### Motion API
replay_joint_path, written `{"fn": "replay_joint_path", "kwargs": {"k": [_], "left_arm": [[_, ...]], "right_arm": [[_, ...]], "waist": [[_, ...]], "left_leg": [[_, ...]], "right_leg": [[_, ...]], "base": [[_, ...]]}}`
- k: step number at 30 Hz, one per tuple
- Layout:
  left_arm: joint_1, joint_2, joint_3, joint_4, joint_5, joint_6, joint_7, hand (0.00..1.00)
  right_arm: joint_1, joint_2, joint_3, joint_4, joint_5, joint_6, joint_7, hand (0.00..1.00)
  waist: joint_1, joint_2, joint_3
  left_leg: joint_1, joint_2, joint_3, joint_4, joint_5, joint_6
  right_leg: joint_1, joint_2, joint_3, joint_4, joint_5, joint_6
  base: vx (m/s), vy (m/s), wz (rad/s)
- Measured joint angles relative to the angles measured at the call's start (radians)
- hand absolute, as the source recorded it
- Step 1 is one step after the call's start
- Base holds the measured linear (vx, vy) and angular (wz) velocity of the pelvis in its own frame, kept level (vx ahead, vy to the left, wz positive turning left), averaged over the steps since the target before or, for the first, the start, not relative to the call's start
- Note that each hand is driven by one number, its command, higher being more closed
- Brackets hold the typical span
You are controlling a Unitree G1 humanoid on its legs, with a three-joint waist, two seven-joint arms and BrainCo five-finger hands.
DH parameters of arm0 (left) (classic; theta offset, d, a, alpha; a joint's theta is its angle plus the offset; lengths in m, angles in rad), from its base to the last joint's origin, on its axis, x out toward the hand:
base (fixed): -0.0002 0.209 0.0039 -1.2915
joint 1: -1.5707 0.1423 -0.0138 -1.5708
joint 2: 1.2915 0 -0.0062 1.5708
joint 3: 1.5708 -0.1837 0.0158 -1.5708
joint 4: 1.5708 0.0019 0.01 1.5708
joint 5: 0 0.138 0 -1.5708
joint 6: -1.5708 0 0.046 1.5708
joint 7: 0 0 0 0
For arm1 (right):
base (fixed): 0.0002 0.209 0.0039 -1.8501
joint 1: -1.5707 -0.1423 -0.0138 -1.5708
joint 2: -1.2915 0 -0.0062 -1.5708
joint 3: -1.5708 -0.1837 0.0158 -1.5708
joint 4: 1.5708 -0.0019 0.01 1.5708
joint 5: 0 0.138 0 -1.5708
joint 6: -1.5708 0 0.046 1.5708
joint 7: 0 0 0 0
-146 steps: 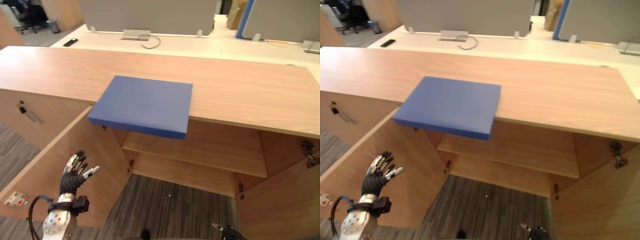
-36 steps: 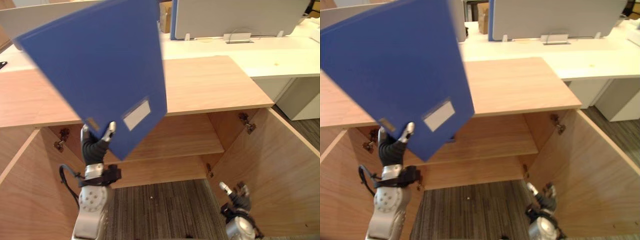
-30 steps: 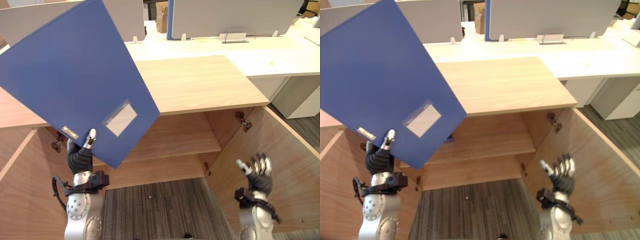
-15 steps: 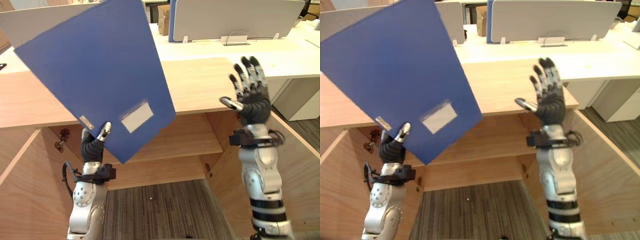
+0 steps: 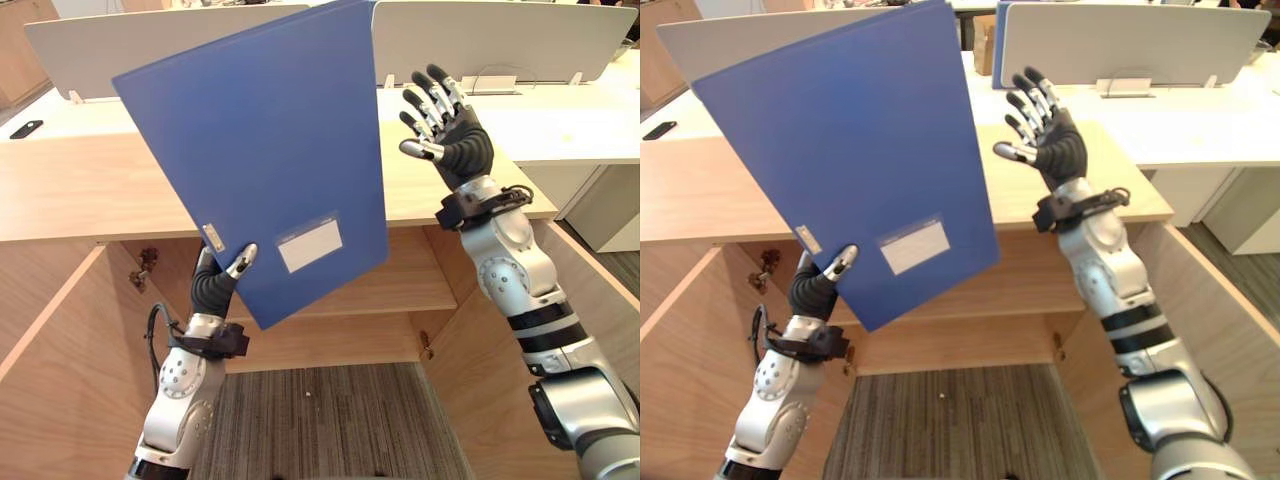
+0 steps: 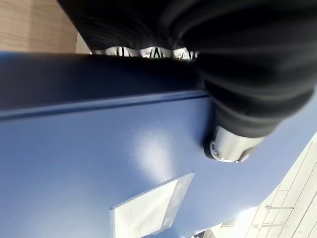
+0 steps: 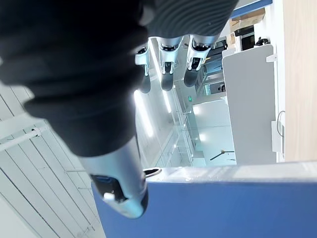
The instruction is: Walk over to the cabinet, pick up the folder, carry it to the office cabinet, place the folder inside the office cabinet, then close the office cabinet door
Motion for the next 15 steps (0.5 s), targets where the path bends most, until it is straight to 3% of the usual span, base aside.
{"fn": "replay_joint_path", "kwargs": {"k": [8, 15], "left_arm": [[-0.014, 0.016, -0.033, 0.000, -0.041, -0.002, -0.010, 1.00], [-0.046, 0.037, -0.062, 0.004, -0.058, -0.004, -0.014, 1.00]], "right_arm": [[-0.065, -0.030, 0.104, 0.041, 0.019, 0.001, 0.015, 0.00], [-0.132, -0.095, 0.271, 0.040, 0.059, 0.010, 0.104, 0.00]], "waist": [[0.002, -0.001, -0.016], [0.007, -0.001, -0.031]], "left_leg": [[-0.016, 0.000, -0.005, -0.005, 0.021, 0.002], [-0.019, 0.004, -0.012, -0.007, 0.035, -0.001]], "right_leg": [[-0.016, 0.000, -0.002, 0.004, 0.012, -0.005], [-0.017, 0.004, -0.005, 0.002, 0.020, -0.013]], "base": [[-0.06, -0.002, 0.02], [-0.04, -0.008, 0.02]]}}
